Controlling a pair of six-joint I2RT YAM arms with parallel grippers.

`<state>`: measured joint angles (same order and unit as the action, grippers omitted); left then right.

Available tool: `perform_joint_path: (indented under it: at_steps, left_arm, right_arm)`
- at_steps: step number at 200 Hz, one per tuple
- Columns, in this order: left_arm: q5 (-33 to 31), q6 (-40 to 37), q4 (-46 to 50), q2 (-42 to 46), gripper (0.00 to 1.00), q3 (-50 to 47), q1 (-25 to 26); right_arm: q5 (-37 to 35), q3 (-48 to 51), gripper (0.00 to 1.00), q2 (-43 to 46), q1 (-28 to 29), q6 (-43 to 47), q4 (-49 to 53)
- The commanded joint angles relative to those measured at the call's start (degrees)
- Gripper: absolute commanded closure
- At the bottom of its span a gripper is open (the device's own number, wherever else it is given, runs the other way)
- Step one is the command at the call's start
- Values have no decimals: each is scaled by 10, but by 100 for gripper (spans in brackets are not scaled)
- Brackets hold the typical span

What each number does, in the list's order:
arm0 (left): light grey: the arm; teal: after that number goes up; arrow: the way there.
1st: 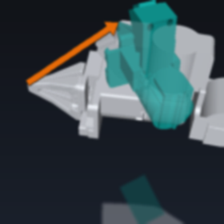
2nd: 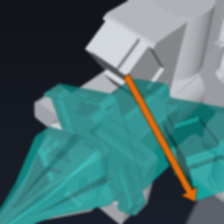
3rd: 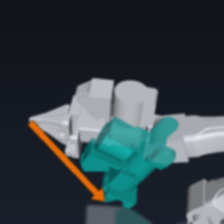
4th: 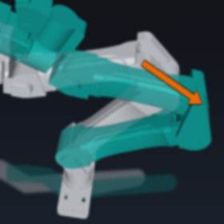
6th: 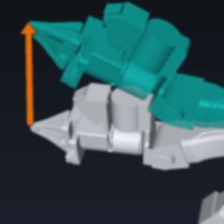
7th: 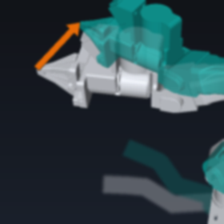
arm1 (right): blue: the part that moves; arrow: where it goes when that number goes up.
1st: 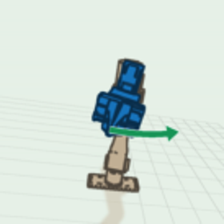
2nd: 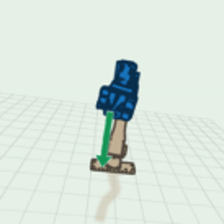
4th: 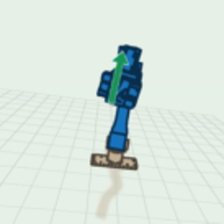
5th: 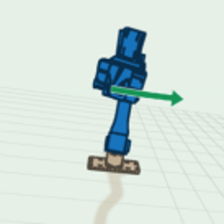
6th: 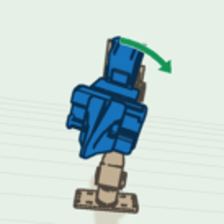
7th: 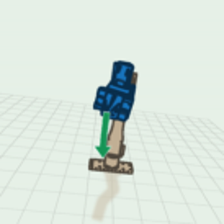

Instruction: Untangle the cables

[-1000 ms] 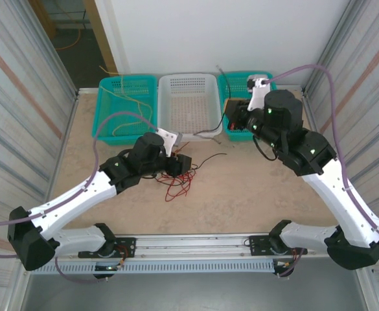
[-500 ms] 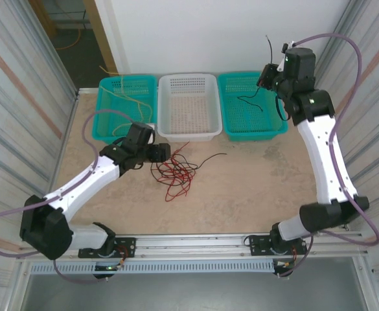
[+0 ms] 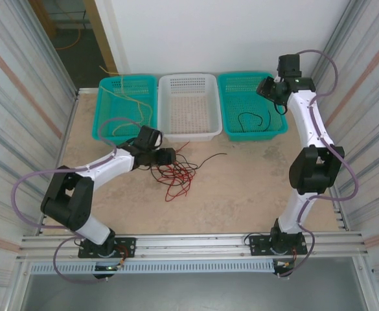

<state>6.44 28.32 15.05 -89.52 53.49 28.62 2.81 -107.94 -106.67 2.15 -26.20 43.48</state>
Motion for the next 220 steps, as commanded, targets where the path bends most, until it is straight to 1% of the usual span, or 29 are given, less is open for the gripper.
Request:
perform_joint_path:
  at_steps: [1,28,64,74,88,117,129,146,163,179,194,210,220]
  left_arm:
    - [28,9,-28,-13,29,-9,9]
    - [35,4,-34,-26,32,-15,35]
    - [50,19,-39,-19,35,-30,74]
    - [48,23,-34,-7,35,-32,85]
    - [28,32,-11,18,34,-32,92]
    - [-4,48,33,104,31,-32,95]
    - [-9,49,54,137,32,-27,95]
    - [-4,43,89,170,36,-11,96]
    - [-11,45,118,197,37,-1,95]
    - [-18,51,127,225,38,-6,95]
    - [-23,56,131,245,38,-13,94]
    - [-24,62,136,258,38,-19,93]
    - [-22,64,139,262,38,-22,91]
  right_arm:
    - [8,39,50,63,23,18,9]
    - [9,99,50,141,57,12,0]
    - [-16,214,49,254,148,0,-20]
    - [-23,248,49,280,174,-7,-24]
    - [-32,288,49,311,212,-20,-24]
    - [-62,356,48,354,283,-65,-20]
    - [-55,382,48,358,303,-86,-24]
    - [-8,416,48,347,325,-128,-38]
    - [26,448,47,324,367,-167,-78]
    - [22,457,47,290,413,-191,-103]
    - [-4,446,47,261,446,-198,-107]
    - [-5,448,46,240,466,-204,-133]
    - [8,448,46,220,472,-210,-146]
